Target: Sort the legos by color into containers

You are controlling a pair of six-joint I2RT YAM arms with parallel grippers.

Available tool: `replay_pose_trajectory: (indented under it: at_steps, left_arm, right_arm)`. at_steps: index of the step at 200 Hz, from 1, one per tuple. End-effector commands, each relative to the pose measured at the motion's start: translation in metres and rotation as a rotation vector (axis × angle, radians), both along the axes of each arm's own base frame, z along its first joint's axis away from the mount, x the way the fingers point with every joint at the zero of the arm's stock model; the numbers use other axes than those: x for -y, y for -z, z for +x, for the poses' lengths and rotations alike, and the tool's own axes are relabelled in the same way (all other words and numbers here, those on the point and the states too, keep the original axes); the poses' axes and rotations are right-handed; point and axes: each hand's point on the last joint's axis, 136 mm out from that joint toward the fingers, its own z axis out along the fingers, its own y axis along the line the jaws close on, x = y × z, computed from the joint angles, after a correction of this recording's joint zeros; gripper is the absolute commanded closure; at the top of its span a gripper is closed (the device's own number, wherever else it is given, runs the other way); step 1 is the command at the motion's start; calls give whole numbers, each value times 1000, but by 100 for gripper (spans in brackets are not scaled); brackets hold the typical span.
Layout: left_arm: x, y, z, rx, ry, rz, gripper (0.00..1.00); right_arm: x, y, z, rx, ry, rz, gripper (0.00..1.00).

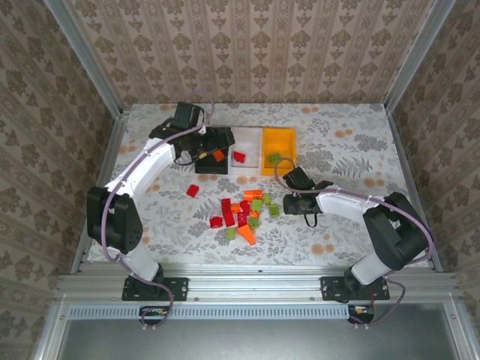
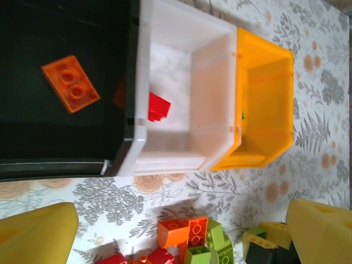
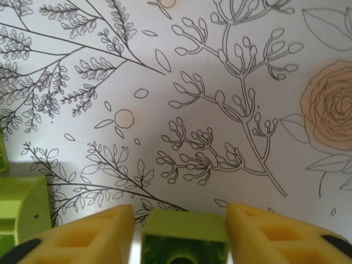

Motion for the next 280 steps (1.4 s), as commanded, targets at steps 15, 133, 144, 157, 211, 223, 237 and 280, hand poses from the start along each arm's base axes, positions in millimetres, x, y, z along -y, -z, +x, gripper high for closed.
replay_pose_trajectory:
  at_steps: [15,133,144,157,211,223,237,280]
  left_arm:
    - [11,0,-5,-31,25,-43,1]
    - [-22,-15,8,1,-64,-58,0]
    - [-23,-18,8,8,-64,-54,0]
    - [-24,-19,8,14,-66,-50,0]
    - [-23,-16,9,1,-67,-58,0]
    - [-23,-15,9,-2,-68,-57,0]
    - [-23,-14,8,-6,-69,-59,0]
    - [-10,-4,4,-45,-52,-92,0]
  right_arm:
    - [2,-25,14,85,23,8,62]
    - [-34,-81,179,281,-42,-161,63]
    - [-36,-80,186,274,-48,-166,62]
    - [-39,-81,190,274,-50,-161,57]
    - [-41,-114,178,327,-40,-108,46]
    - [-46,-119,160,329,-45,-75,46]
    - [-54,-115,132,317,-59,-36,46]
    - [-65,-65,41,134,-106,30,38]
